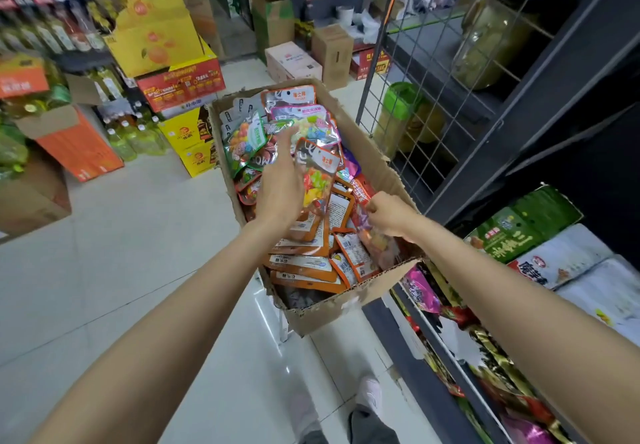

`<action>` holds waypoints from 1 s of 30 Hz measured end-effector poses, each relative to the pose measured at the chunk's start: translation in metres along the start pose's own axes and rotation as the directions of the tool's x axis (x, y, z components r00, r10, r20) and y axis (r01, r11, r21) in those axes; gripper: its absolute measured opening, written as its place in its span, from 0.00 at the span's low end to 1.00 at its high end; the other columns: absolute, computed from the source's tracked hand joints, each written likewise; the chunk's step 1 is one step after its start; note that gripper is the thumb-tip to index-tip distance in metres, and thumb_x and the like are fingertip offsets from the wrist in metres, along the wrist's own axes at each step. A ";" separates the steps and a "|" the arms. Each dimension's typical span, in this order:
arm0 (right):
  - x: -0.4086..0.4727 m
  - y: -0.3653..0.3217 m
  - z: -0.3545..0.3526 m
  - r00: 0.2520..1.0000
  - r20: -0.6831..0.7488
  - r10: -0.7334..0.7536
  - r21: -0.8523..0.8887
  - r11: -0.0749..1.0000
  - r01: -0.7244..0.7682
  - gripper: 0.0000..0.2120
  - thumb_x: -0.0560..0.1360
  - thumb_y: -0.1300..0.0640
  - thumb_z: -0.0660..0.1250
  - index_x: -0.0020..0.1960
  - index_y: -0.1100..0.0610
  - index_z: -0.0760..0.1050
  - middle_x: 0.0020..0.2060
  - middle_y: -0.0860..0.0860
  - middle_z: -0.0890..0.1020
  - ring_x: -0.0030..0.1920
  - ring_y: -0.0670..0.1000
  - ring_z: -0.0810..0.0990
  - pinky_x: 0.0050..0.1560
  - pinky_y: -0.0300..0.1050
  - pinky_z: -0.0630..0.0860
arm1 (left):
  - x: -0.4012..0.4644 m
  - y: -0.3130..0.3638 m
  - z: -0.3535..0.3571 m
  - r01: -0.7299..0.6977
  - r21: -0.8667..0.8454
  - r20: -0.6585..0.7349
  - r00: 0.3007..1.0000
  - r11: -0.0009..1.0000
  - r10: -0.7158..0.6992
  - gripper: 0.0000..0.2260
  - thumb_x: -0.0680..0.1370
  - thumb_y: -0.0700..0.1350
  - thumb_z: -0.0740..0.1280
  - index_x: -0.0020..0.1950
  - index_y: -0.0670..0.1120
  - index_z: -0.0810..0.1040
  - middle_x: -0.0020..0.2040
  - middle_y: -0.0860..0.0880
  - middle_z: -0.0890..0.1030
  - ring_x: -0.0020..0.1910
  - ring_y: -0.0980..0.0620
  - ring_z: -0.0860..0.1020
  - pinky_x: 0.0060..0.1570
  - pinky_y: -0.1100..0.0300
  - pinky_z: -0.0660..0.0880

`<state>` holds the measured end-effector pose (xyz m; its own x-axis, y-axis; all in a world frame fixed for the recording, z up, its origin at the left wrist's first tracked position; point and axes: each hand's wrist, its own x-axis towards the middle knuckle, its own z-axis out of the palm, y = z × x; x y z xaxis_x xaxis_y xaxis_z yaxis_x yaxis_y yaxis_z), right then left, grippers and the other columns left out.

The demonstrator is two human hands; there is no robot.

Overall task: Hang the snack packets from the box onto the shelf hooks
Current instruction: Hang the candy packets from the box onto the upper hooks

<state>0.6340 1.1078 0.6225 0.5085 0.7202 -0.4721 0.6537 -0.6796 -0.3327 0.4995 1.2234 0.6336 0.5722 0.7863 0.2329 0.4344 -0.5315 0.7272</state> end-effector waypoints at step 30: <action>-0.442 0.214 -0.149 0.314 -0.916 0.251 0.399 0.665 0.632 0.05 0.77 0.58 0.67 0.43 0.55 0.80 0.37 0.49 0.83 0.39 0.46 0.80 0.43 0.42 0.76 | -0.190 0.434 0.023 -0.384 -0.449 -0.050 0.912 0.807 0.407 0.24 0.75 0.55 0.68 0.27 0.43 0.65 0.26 0.47 0.67 0.29 0.50 0.66 0.33 0.54 0.62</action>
<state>0.6323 0.6648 0.8820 0.8370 0.1826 0.5159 0.5322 -0.0522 -0.8450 0.5951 0.8363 0.8900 0.6639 0.5168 0.5406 -0.1821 -0.5894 0.7870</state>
